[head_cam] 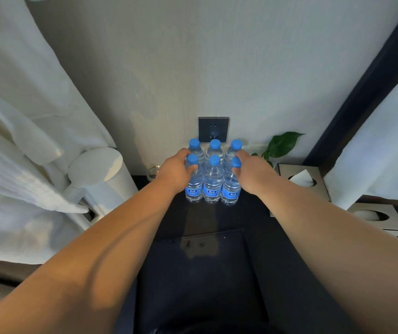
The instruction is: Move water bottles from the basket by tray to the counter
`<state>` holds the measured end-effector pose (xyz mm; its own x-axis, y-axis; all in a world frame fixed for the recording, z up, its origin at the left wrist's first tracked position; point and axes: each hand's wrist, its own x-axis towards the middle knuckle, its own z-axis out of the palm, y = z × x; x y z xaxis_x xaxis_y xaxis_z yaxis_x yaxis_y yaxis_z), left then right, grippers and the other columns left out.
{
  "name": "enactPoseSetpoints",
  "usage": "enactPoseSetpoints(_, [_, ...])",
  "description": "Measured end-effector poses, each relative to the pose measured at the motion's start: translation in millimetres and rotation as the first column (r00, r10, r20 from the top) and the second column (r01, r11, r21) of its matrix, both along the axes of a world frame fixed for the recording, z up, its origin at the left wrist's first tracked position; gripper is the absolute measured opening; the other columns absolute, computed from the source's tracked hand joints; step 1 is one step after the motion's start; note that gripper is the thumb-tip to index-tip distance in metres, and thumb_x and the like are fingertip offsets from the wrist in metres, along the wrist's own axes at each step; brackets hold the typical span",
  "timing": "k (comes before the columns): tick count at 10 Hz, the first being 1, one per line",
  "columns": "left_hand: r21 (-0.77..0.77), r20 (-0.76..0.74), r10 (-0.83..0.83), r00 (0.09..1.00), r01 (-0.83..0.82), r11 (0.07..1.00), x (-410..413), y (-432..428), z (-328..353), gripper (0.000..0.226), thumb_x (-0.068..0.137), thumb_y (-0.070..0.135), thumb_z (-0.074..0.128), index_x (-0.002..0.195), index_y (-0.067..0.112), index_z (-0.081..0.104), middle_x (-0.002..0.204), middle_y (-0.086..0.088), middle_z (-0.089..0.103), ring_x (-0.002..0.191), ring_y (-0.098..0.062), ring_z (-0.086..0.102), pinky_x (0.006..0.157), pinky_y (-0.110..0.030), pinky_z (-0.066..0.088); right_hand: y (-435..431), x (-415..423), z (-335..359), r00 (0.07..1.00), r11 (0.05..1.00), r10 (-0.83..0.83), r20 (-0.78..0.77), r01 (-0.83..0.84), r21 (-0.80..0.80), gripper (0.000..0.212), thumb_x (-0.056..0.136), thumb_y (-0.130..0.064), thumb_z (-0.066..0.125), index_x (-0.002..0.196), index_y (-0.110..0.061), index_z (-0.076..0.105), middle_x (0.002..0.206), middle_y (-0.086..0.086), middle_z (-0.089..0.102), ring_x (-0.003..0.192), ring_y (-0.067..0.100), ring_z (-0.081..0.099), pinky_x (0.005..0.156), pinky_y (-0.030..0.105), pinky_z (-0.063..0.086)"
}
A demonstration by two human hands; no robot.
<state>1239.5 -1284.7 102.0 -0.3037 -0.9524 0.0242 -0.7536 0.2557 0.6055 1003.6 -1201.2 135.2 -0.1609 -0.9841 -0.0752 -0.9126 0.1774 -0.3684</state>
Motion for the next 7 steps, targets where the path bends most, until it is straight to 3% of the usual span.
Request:
enactPoseSetpoints(3, [0.041, 0.037, 0.027, 0.999, -0.028, 0.999, -1, 5, 5, 0.037, 0.099, 0.043, 0.064, 0.130, 0.033, 0.045, 0.111, -0.001, 0.066, 0.077, -0.009, 0.057, 0.065, -0.031, 0.046, 15, 10, 3, 0.999, 0.999, -0.024, -0.028, 0.025, 0.024, 0.071, 0.103, -0.031, 0.057, 0.160, -0.019, 0.018, 0.107, 0.011, 0.062, 0.084, 0.024, 0.064, 0.072, 0.041, 0.057])
enactPoseSetpoints(4, [0.044, 0.056, 0.060, 0.997, -0.063, 0.997, -2, 12, 9, 0.057, 0.095, 0.045, 0.070, 0.142, 0.029, 0.042, 0.128, -0.004, 0.064, 0.097, -0.020, 0.063, 0.077, -0.037, 0.053, 24, 12, 4, 1.000, 1.000, -0.021, -0.002, 0.021, -0.002, 0.076, 0.102, -0.031, 0.059, 0.162, -0.021, 0.013, 0.107, 0.010, 0.062, 0.084, 0.023, 0.065, 0.073, 0.042, 0.059])
enactPoseSetpoints(5, [0.026, 0.077, 0.108, 0.991, -0.111, 0.994, 3, 24, 12, 0.072, 0.090, 0.047, 0.074, 0.149, 0.024, 0.039, 0.140, -0.008, 0.060, 0.117, -0.029, 0.063, 0.088, -0.043, 0.055, 33, 12, 9, 0.999, 0.999, 0.006, 0.037, -0.004, -0.049, 0.074, 0.101, -0.031, 0.059, 0.161, -0.025, 0.016, 0.109, 0.007, 0.062, 0.083, 0.021, 0.065, 0.072, 0.044, 0.060])
enactPoseSetpoints(6, [0.022, 0.138, 0.125, 0.983, -0.129, 0.991, 7, 40, 7, 0.067, 0.089, 0.047, 0.074, 0.142, 0.018, 0.047, 0.135, -0.010, 0.061, 0.113, -0.028, 0.064, 0.080, -0.036, 0.052, 45, 8, 9, 0.999, 0.994, 0.035, 0.036, -0.031, -0.103, 0.067, 0.098, -0.033, 0.062, 0.155, -0.027, 0.026, 0.107, 0.004, 0.063, 0.082, 0.020, 0.064, 0.073, 0.045, 0.060])
enactPoseSetpoints(7, [0.052, 0.125, 0.093, 0.988, -0.100, 0.994, 7, 59, 0, 0.054, 0.087, 0.045, 0.075, 0.130, 0.018, 0.054, 0.120, -0.002, 0.064, 0.098, -0.022, 0.066, 0.078, -0.035, 0.052, 54, -3, -1, 0.999, 0.993, 0.054, -0.002, -0.054, -0.101, 0.058, 0.097, -0.038, 0.064, 0.147, -0.023, 0.041, 0.108, 0.002, 0.064, 0.087, 0.021, 0.065, 0.076, 0.042, 0.058])
